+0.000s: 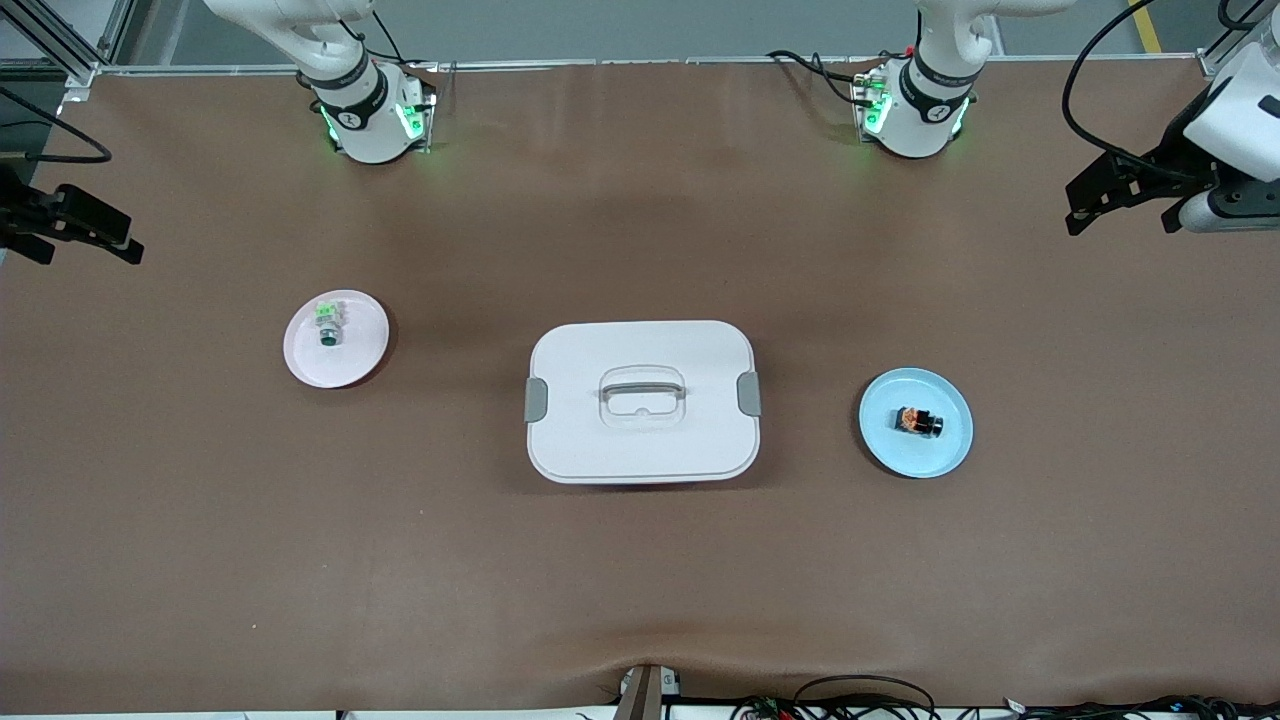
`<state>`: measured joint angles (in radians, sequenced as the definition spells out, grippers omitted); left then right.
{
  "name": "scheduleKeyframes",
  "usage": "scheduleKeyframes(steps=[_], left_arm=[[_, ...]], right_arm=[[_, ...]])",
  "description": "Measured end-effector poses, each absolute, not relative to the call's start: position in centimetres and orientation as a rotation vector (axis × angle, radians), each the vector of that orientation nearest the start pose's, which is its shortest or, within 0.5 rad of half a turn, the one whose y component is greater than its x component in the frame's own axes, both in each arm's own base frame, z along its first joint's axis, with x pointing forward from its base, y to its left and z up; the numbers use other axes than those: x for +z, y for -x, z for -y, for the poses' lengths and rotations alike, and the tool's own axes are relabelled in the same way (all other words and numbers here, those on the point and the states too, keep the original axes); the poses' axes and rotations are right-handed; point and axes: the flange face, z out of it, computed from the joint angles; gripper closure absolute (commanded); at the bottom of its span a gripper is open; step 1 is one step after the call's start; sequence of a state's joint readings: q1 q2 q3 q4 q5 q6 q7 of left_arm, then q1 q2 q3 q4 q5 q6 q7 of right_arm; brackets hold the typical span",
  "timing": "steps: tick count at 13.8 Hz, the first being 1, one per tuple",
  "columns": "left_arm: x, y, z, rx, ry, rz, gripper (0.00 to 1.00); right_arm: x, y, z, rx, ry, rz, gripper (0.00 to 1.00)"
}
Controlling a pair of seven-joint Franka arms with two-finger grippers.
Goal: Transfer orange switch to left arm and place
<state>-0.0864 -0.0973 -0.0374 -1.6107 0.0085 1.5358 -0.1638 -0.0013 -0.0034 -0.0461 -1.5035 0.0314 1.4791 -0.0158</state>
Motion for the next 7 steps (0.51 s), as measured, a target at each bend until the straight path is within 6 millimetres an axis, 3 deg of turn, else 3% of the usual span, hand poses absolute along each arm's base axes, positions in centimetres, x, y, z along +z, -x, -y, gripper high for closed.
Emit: scheduleKeyframes(steps=[3,7], left_arm=[[65.35,-51.70,6.65,-0.032,3.135,0.180,0.00],[64.88,-52.03,6.69,-0.019,3.134,0.180,0.00]], right_arm=[[65.00,-54.39,2.23,0.031,3.109,-0.047,0.00],[65.00,-54.39,2.23,0.031,3.109,-0.048,0.00]])
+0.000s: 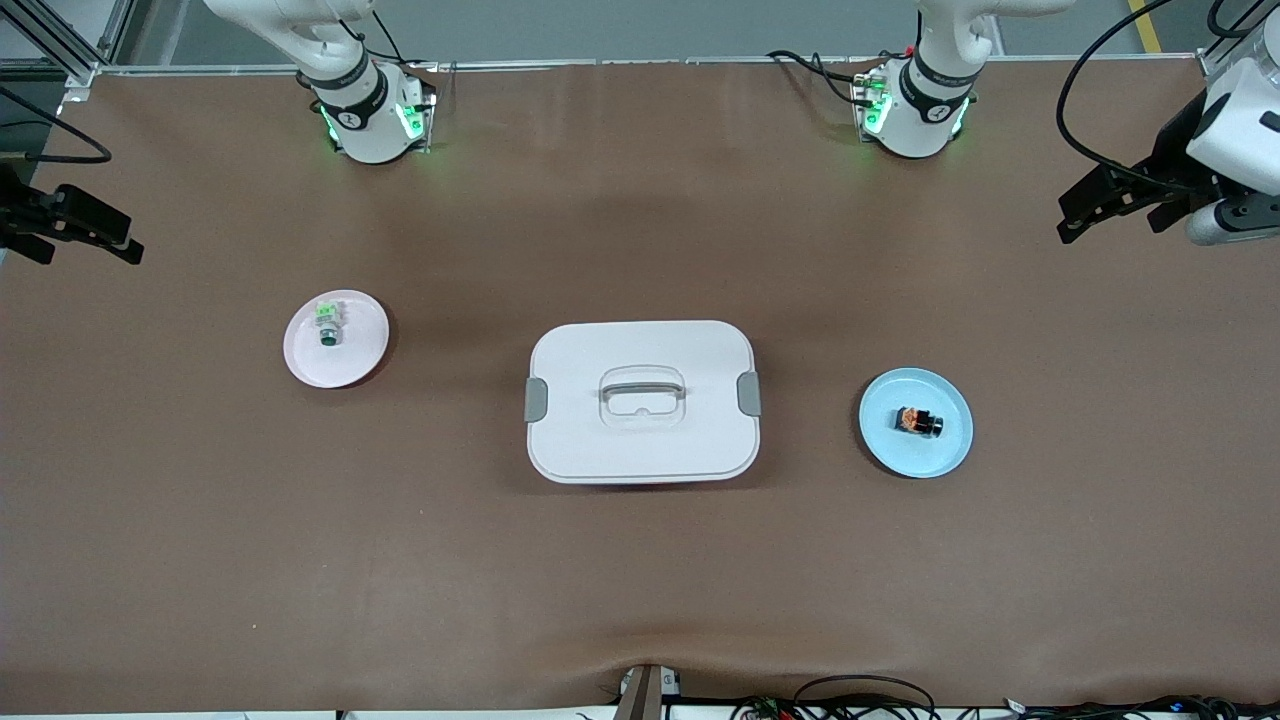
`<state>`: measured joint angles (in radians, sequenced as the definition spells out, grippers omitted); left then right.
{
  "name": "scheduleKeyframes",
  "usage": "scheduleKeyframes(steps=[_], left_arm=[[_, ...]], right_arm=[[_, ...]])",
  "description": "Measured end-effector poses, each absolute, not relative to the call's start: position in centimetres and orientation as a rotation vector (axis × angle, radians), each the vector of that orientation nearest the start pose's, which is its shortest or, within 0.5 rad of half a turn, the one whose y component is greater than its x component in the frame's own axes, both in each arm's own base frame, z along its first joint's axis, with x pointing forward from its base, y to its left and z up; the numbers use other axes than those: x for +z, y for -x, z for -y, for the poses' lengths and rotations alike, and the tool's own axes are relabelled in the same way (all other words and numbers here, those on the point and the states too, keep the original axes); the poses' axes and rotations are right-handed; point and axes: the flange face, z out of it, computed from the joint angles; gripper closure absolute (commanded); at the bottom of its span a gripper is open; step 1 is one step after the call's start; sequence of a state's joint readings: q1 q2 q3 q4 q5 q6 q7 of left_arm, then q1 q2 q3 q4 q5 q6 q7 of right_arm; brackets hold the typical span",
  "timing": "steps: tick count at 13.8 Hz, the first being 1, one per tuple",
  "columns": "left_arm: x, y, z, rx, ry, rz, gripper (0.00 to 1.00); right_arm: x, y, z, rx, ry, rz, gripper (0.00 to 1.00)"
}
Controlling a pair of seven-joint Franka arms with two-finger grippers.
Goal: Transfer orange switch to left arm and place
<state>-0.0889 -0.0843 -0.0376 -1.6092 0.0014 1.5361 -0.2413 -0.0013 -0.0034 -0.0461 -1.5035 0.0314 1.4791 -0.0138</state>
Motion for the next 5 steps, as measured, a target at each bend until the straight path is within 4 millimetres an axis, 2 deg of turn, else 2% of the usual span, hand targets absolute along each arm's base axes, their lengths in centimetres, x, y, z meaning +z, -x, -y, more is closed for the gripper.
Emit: scheduleKeyframes(steps=[5], left_arm=[[64.88,-52.07,6.87,-0.019,3.136,0.131,0.00]], right_arm=[[65.00,-54.39,2.23,0.031,3.109,-0.049,0.00]])
